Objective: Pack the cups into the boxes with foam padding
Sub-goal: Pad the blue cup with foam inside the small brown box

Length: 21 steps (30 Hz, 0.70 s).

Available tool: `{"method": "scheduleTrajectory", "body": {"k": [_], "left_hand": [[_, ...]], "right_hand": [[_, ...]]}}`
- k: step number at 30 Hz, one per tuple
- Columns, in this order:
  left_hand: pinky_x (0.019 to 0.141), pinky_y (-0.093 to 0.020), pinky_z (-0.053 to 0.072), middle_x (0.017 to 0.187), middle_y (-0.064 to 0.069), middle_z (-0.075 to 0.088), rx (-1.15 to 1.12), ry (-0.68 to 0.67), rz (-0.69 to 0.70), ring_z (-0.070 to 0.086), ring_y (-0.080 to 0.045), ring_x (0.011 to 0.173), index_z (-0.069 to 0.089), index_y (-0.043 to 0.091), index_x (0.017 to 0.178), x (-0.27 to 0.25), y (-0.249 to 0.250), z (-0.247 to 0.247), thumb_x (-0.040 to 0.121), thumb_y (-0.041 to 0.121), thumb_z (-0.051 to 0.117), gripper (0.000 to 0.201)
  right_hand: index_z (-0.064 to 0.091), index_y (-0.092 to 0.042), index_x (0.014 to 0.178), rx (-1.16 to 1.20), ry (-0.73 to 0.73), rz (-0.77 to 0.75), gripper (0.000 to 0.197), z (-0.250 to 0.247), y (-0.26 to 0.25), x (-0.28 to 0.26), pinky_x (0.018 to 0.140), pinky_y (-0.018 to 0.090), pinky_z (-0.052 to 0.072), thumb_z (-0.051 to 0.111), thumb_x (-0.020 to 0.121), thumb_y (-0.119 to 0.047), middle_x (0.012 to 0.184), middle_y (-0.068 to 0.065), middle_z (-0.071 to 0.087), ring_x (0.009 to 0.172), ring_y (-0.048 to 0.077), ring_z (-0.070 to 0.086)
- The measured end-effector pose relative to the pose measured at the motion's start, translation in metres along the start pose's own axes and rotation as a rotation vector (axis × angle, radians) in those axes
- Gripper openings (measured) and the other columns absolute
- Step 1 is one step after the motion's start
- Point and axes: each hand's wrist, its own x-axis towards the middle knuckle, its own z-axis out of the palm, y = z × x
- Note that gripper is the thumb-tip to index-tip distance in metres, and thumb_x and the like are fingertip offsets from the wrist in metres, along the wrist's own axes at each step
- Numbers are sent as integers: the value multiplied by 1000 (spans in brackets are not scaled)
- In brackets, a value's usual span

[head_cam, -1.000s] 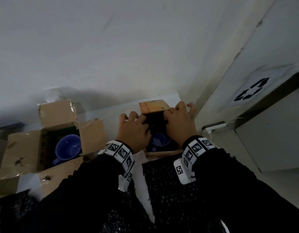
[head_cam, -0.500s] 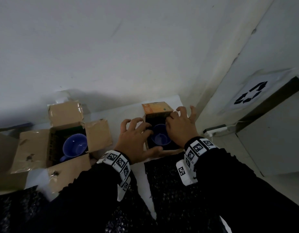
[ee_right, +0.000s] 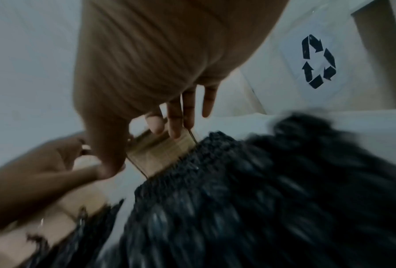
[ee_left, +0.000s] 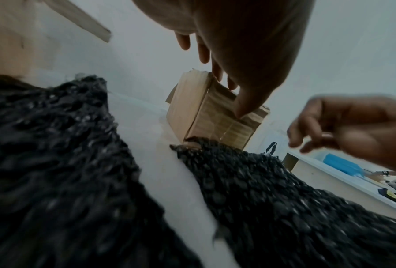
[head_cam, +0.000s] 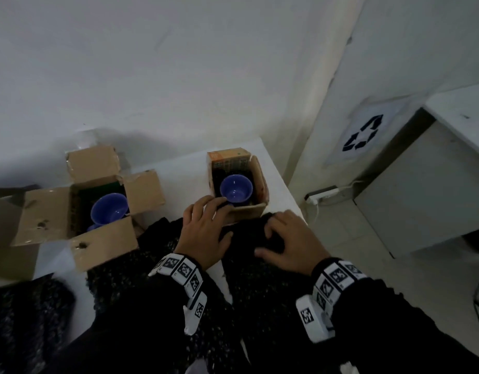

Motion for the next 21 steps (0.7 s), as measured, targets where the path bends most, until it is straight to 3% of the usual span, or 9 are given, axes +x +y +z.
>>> {"method": "scheduleTrajectory", "body": {"k": [3,5,8,10,13,15,18,21], "left_hand": [[98,-45,32,138,-3,45,-10,28,9,38,-31,128,53,21,129,-19,11,3,78,40,62,55],[95,-43,32,133,-3,45,-24,35,34,41,-30,124,55,21,125,-30,18,6,79,37,62,50],[89,-38,37,128,3,51,-76,-4,47,49,-24,116,61,24,117,-43,29,13,88,37,54,33],[87,-35,38,120,7,58,-151,-44,13,54,-20,110,62,25,114,-49,37,14,95,48,41,37],[86,-34,40,107,9,62,-309,-109,-64,55,-15,100,59,26,111,-53,50,8,91,69,28,57],[83,-27,43,100,13,62,-475,-129,-124,56,-7,93,57,27,109,-52,60,1,82,77,38,60],[78,-17,50,90,15,68,-815,-137,-269,62,4,85,60,27,105,-43,78,-6,75,60,68,46],[79,-18,51,89,10,72,-1027,-80,-355,66,0,84,65,22,106,-32,90,-11,80,32,76,30]], "right_hand": [[44,-33,105,-88,-330,91,76,21,5,-43,85,33,33,59,55,-89,113,-10,39,105,14,34],[47,-35,109,-146,-382,89,70,34,11,-61,90,36,32,59,61,-84,124,-8,39,112,17,32],[63,-30,99,-99,-193,131,43,40,10,-69,86,41,39,53,78,-67,118,-9,54,111,22,42],[68,-26,97,-36,-60,192,44,36,7,-67,83,41,40,45,85,-61,109,-10,62,107,22,47],[65,-18,85,126,99,277,36,20,1,-59,74,36,41,47,92,-49,87,-5,62,91,23,53],[56,-19,78,308,205,370,26,9,-6,-54,66,33,41,57,93,-40,76,-4,57,78,20,57],[56,-11,81,547,351,492,25,0,-23,-48,66,33,51,74,84,-29,76,3,65,72,18,63],[60,-5,93,751,420,511,30,-3,-35,-41,82,49,55,76,78,-26,90,14,70,88,30,68]]}}
